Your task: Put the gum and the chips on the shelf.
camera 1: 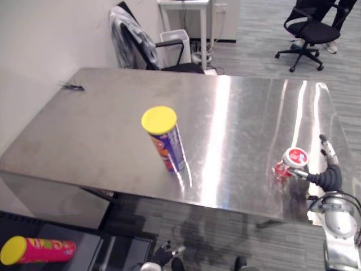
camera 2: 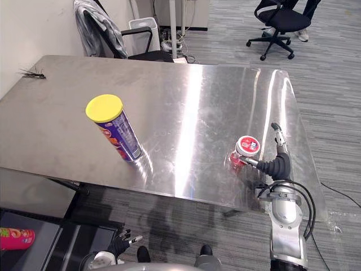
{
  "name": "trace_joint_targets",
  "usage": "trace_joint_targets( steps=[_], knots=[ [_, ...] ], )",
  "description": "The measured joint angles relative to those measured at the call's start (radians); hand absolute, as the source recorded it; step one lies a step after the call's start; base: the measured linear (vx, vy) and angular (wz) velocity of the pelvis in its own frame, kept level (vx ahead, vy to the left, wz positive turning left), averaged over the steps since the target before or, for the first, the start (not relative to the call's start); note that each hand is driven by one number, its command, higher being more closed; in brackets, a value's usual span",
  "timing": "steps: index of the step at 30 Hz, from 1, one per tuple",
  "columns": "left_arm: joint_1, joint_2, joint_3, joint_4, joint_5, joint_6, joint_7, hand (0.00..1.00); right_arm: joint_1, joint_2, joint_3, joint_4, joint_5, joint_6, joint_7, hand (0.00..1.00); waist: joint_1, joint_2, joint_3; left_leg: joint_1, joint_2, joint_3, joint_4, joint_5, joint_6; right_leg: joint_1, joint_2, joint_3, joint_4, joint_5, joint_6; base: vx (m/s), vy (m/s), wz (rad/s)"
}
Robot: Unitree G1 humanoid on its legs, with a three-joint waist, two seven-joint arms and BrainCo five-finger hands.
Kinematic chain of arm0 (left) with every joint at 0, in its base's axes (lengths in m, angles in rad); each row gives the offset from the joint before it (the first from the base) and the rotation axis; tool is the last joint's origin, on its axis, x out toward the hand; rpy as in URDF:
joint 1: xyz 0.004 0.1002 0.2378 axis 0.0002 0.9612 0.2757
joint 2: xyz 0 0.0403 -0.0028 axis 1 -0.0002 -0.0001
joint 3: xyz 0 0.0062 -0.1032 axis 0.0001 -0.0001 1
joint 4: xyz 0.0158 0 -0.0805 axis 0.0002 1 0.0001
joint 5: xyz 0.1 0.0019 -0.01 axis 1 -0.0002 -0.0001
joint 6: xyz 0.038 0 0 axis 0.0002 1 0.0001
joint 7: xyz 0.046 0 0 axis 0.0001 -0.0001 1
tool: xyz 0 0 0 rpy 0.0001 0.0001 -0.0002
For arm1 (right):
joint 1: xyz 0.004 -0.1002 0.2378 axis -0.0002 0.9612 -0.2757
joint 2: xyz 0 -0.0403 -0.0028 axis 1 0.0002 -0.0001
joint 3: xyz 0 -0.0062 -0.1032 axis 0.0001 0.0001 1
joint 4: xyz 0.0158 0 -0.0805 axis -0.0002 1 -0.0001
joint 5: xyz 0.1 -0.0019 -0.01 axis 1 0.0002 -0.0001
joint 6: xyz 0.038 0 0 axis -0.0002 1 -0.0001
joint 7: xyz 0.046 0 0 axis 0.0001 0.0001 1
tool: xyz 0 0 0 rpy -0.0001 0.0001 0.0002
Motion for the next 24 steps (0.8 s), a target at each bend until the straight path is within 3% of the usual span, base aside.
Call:
trace_joint_targets(
  steps=[10, 11, 24],
  knots=[
    [-0.008, 0.0, 0.0, -0.002, -0.03, -0.007, 0.001, 0.0, -0.038, 0.0, 0.048, 0.014, 0.005, 0.0, 0.007, 0.0, 0.013, -0.003, 0.019, -0.024, -0.002, -0.007, 0.0, 0.0, 0.0, -0.019, -0.001, -0.006, -0.001, 0.0, 0.0, 0.01, 0.0, 0.01],
    [-0.009, 0.001, 0.0, -0.006, -0.03, -0.008, 0.002, 0.0, -0.047, 0.0, 0.053, 0.025, 0.005, -0.001, 0.007, 1.0, 0.013, -0.004, 0.024, -0.026, -0.001, -0.008, 0.001, 0.0, 0.0, -0.019, -0.001, -0.008, -0.002, 0.0, 0.0, 0.0, 0.0, 0.0],
    [-0.019, 0.005, 0.0, -0.01, -0.036, -0.01, 0.002, 0.0, -0.084, -0.001, 0.11, 0.043, 0.045, -0.007, 0.025, 1.0, 0.015, -0.009, 0.052, -0.031, -0.002, -0.013, 0.0, 0.0, 0.0, -0.02, 0.0, -0.013, -0.004, 0.0, 0.0, 0.01, -0.001, 0.01]
  ],
)
